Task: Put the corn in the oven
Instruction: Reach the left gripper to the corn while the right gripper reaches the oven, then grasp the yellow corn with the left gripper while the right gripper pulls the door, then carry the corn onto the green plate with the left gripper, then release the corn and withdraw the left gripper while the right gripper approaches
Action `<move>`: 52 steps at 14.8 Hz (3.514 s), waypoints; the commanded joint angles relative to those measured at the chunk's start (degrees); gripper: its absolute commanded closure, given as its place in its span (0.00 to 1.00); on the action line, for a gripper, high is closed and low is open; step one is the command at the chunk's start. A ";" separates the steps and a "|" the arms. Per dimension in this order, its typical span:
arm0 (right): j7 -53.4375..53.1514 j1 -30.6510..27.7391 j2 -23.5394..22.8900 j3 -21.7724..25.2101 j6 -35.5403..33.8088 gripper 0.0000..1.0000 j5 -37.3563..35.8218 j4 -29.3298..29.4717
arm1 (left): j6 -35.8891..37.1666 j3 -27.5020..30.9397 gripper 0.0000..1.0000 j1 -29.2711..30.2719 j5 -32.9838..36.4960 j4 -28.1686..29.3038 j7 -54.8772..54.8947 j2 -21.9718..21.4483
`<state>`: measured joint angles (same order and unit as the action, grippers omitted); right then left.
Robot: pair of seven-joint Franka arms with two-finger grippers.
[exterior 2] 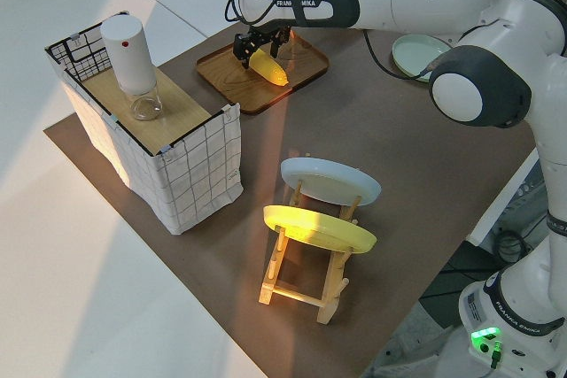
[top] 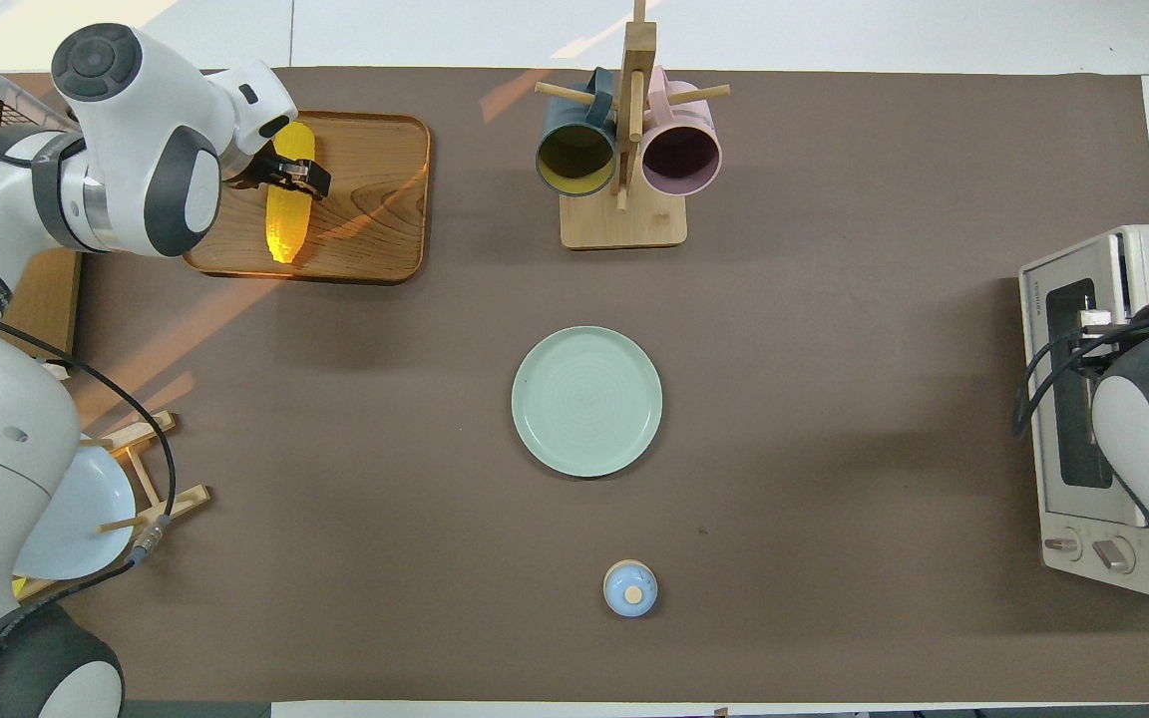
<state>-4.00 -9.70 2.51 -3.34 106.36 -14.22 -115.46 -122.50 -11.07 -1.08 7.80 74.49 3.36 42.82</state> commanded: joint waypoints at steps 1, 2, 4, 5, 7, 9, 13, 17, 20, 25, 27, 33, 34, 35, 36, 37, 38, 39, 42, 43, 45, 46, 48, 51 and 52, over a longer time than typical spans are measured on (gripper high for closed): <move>-2.94 0.91 -0.31 -0.26 6.73 1.00 2.61 -5.91 | -2.30 0.52 0.40 -0.24 1.52 1.62 0.94 -0.37; -3.64 1.17 -0.40 -0.26 9.01 1.00 3.48 -7.31 | -2.39 0.52 0.49 -0.24 1.52 1.62 0.94 -0.37; -4.43 2.05 -1.80 -0.26 11.31 1.00 5.07 -8.38 | -0.91 0.52 0.99 -0.15 0.99 1.01 0.94 -0.37; -4.79 2.14 -2.59 -0.26 12.11 1.00 6.21 -8.38 | 1.45 0.26 1.00 -0.24 0.20 0.23 0.94 -0.55; -4.70 2.23 -4.35 -0.35 16.13 1.00 7.09 -9.78 | 6.98 0.08 1.00 -0.32 -4.52 -1.53 0.33 -2.64; -4.88 3.88 -4.36 -0.43 20.19 1.00 7.18 -12.24 | 10.43 0.35 1.00 -0.67 -8.75 -1.02 -1.33 -7.73; -5.67 4.25 -4.71 -0.43 26.43 1.00 7.27 -16.90 | 15.53 0.00 1.00 -5.31 -9.65 7.40 -13.17 -19.33; -5.76 4.51 -6.03 -0.43 28.20 1.00 11.05 -18.05 | 11.52 0.00 1.00 -14.71 -9.73 19.61 -24.79 -26.73; -5.76 4.60 -6.64 -0.44 28.28 1.00 13.76 -18.05 | -3.66 -0.09 1.00 -21.05 -10.34 32.44 -30.86 -30.86; -5.67 7.13 -6.91 -0.61 28.02 1.00 18.87 -17.00 | -13.27 0.17 1.00 -29.58 -10.70 34.49 -37.28 -25.87; -5.84 9.86 -7.61 -0.61 26.10 0.91 18.96 -13.85 | -14.86 0.26 1.00 -31.00 -10.61 34.67 -37.90 -23.85; -5.76 10.84 -7.61 -0.70 10.47 0.00 18.79 0.82 | -15.23 0.26 0.02 -31.09 -10.00 35.02 -37.64 -23.22; -5.76 10.93 -7.70 -0.70 8.44 0.00 18.70 2.41 | -15.14 0.35 0.00 -31.09 -10.00 35.02 -37.55 -23.31; -5.67 10.84 -7.61 -0.70 7.64 0.00 18.70 2.86 | -14.79 0.35 0.00 -31.00 -10.00 34.94 -37.29 -23.75; -5.76 10.93 -7.52 -0.70 7.37 0.00 18.70 2.87 | -13.48 0.35 0.00 -30.39 -10.00 34.67 -36.94 -24.53; -5.76 10.93 -7.52 -0.70 7.37 0.00 18.70 2.87 | -11.73 0.52 0.00 -30.12 -10.00 34.41 -36.76 -25.85; -5.76 10.93 -7.52 -0.70 7.37 0.00 18.70 2.87 | -9.53 0.61 0.00 -28.82 -10.00 33.97 -36.67 -27.43; -5.76 11.01 -7.52 -0.79 7.37 0.00 18.70 2.96 | -7.16 0.61 0.00 -26.89 -10.00 33.10 -36.67 -28.75; -7.42 15.83 -7.61 -0.79 7.54 0.00 18.79 3.83 | 0.22 0.70 0.00 -19.69 -9.04 28.28 -36.32 -30.96; -9.78 17.94 -7.70 -0.79 7.63 0.00 18.61 4.44 | 3.55 0.61 0.00 -17.23 -7.47 25.12 -35.10 -30.87; -16.01 22.41 -9.00 -0.79 7.37 0.00 18.17 7.59 | 8.57 0.61 0.00 -12.22 -7.19 20.36 -29.85 -30.61; -21.00 26.18 -11.71 -0.79 6.50 0.00 17.91 11.01 | 10.51 0.61 0.00 -9.58 -7.10 18.87 -26.69 -30.78; -31.28 32.26 -15.24 -0.79 5.96 0.00 16.78 16.03 | 14.99 0.61 0.00 -5.35 -7.10 16.14 -20.62 -31.04; -44.82 42.18 -24.89 -0.70 6.92 0.00 12.83 24.03 | 21.93 0.70 0.00 -1.31 -6.84 13.23 -14.46 -32.45; -49.13 44.13 -27.19 -0.70 8.58 0.00 11.33 25.27 | 23.69 0.70 0.00 -0.07 -6.75 12.79 -12.61 -33.32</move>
<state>-45.66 30.40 -16.30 -4.49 114.33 0.20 -97.53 -103.44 -9.74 -3.11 -0.27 89.05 -12.44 10.94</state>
